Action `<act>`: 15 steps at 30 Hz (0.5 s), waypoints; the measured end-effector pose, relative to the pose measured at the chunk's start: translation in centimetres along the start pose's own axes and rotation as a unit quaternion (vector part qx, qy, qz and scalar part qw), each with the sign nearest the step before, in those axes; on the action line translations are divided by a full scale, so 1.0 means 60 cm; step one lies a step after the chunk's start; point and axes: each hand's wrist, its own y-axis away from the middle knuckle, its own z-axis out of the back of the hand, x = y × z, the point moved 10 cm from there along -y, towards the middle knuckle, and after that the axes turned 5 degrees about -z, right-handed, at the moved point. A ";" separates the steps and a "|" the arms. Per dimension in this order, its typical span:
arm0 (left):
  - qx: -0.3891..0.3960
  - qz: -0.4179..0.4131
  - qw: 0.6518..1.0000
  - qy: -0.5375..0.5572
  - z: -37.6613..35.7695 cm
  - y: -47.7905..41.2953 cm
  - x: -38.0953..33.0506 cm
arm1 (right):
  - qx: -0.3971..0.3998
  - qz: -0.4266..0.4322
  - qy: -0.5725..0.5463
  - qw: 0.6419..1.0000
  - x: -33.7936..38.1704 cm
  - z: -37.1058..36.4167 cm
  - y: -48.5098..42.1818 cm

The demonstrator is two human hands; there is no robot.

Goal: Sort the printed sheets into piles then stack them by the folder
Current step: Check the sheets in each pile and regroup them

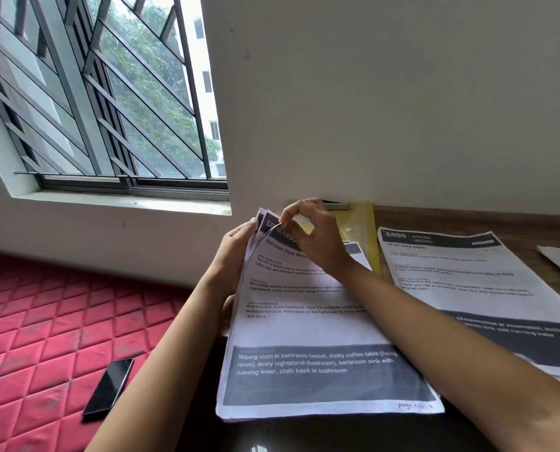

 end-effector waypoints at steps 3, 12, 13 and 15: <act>-0.004 -0.008 1.000 -0.005 -0.002 0.002 -0.006 | 0.016 0.022 0.012 1.000 0.003 0.003 -0.001; -0.008 -0.032 0.999 -0.009 -0.009 0.012 -0.019 | 0.011 -0.012 0.042 0.999 -0.007 -0.011 -0.008; -0.006 -0.035 0.999 -0.009 -0.011 0.014 -0.021 | 0.018 -0.020 0.041 0.999 -0.009 -0.014 -0.008; -0.001 -0.039 0.999 -0.006 -0.015 0.017 -0.023 | 0.030 -0.031 0.036 0.998 -0.011 -0.022 -0.008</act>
